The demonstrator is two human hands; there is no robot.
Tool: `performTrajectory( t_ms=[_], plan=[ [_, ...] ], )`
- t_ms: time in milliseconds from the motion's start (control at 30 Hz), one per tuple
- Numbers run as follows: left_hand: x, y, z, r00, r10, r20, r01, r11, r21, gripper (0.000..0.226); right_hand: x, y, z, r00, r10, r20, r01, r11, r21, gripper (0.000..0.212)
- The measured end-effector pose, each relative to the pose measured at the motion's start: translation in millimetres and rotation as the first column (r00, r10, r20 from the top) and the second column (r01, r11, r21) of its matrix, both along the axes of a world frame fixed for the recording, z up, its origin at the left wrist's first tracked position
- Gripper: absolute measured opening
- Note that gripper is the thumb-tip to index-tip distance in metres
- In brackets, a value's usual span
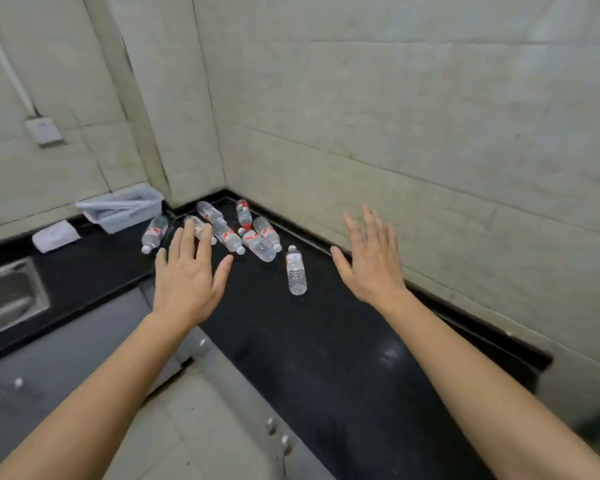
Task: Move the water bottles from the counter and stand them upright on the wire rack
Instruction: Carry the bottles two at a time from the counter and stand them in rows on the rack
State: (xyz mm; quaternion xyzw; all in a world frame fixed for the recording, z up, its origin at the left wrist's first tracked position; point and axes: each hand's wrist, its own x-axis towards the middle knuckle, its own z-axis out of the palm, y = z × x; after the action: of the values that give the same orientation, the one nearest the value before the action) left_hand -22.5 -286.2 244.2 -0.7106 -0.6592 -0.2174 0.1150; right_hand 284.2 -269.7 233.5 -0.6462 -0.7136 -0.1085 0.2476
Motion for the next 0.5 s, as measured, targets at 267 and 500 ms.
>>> performTrajectory(
  t_ms=[267, 500],
  plan=[
    [-49.1, 123.7, -53.7, 1.0, -0.005, 0.0, 0.005, 0.993, -0.119, 0.068, -61.0, 131.3, -55.9, 0.999, -0.01, -0.051, 0.006, 0.997, -0.083, 0.067],
    [-55.4, 258.8, -91.7, 0.989, -0.113, -0.096, 0.073, 0.936, -0.345, 0.073, -73.5, 249.2, -108.6, 0.988, -0.13, -0.088, 0.098, 0.949, -0.3, 0.068]
  ],
)
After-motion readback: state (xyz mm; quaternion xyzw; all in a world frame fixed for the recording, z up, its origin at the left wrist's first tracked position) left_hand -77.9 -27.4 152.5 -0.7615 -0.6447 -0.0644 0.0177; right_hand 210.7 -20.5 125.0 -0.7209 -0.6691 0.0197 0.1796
